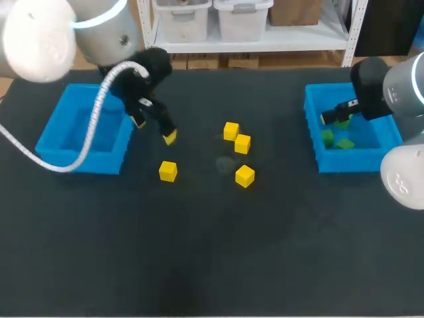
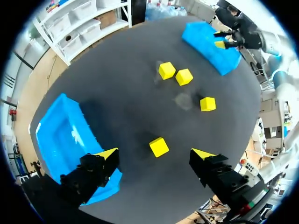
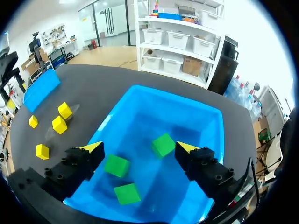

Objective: Put the green cubes in the right bin and the yellow cubes in the left bin.

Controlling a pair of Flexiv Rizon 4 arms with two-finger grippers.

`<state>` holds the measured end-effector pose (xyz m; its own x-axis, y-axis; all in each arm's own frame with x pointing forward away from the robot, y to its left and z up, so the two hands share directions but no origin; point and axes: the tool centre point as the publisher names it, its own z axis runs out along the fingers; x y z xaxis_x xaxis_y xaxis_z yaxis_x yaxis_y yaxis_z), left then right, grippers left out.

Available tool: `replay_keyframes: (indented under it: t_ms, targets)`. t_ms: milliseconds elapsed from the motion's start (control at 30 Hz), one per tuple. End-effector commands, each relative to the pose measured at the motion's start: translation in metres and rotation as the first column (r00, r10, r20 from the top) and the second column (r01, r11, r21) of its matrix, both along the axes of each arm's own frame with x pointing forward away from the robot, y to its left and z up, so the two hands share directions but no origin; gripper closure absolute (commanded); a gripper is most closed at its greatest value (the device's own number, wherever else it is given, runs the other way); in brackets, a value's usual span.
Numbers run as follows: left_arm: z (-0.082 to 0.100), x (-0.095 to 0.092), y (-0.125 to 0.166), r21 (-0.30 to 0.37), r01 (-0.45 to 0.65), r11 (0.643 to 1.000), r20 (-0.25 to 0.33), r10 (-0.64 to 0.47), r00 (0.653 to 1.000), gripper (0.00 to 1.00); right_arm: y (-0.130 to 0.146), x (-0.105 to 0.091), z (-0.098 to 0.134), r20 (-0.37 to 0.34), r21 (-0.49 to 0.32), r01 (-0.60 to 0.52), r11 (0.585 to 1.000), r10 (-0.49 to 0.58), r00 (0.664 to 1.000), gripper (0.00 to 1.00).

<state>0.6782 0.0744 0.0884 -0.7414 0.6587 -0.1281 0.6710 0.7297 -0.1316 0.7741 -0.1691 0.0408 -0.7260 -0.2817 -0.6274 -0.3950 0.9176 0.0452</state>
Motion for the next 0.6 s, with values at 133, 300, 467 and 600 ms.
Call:
replay_keyframes:
  t_ms: [133,300,467,600]
  targets:
    - [-0.029,0.006,-0.013,0.105,0.024,0.994,-0.075,-0.016,0.997,0.0,0.0,0.0,0.001,-0.001,0.0,0.0,1.0,0.0,1.0,0.0]
    - [-0.039,-0.001,-0.015,0.11,0.017,0.994,-0.089,-0.007,0.996,0.0,0.0,0.0,0.001,-0.001,0.0,0.0,1.0,0.0,1.0,0.0]
    - [-0.052,-0.009,-0.018,0.143,0.038,0.989,-0.111,-0.022,0.994,0.0,0.0,0.0,0.001,-0.001,0.0,0.0,1.0,0.0,1.0,0.0]
    - [-0.06,-0.013,-0.02,0.143,0.042,0.989,-0.133,-0.023,0.991,0.0,0.0,0.0,0.001,-0.001,0.0,0.0,1.0,0.0,1.0,0.0]
